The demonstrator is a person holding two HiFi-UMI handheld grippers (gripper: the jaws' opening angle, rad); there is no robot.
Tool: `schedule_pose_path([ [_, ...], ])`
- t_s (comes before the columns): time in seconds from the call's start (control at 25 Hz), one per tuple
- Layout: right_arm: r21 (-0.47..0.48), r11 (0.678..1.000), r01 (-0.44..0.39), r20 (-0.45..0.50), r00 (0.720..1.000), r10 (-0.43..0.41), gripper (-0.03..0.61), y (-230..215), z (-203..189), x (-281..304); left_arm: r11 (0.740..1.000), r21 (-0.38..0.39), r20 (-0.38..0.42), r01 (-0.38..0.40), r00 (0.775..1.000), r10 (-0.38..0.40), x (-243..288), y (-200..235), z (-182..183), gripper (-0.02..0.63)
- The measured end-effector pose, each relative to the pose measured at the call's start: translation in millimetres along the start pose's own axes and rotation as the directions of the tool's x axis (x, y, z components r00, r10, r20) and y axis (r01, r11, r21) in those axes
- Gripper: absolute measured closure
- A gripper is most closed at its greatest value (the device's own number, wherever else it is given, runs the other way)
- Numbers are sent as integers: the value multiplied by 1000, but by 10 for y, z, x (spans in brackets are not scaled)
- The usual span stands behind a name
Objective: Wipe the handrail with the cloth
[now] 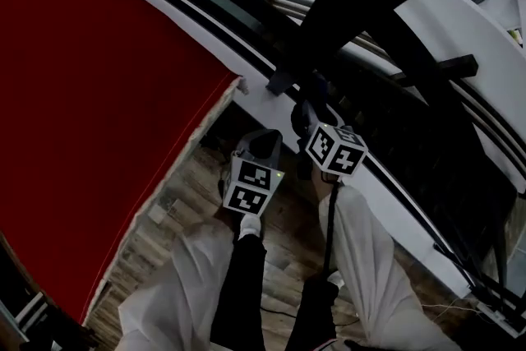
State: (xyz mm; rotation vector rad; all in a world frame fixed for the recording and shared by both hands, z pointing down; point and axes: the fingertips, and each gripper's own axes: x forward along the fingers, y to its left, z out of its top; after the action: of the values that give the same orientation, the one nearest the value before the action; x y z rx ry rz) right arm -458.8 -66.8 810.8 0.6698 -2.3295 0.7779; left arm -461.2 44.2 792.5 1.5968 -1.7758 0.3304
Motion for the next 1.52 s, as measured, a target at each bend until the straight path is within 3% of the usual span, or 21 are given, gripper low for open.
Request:
schedule_pose_path([
  [0.4, 6, 1000, -12, -2, 1000, 12, 495, 55, 93, 36, 1000, 13, -19, 3, 1000, -3, -166, -13, 36, 611],
  [0.64, 56, 998, 25, -16, 1000, -24, 495, -184, 16, -176, 1000, 16, -54, -1, 999, 2, -189, -136, -62, 611],
  [1.0, 124, 985, 124, -49, 992, -119, 495, -1033, -298, -791, 998, 48, -105, 51, 993, -45, -17, -798, -208, 611],
  [1.52, 228, 949, 220, -24, 975, -220, 494, -2151, -604, -1827, 978, 116, -180, 172, 972, -150, 266, -2134, -418, 611],
])
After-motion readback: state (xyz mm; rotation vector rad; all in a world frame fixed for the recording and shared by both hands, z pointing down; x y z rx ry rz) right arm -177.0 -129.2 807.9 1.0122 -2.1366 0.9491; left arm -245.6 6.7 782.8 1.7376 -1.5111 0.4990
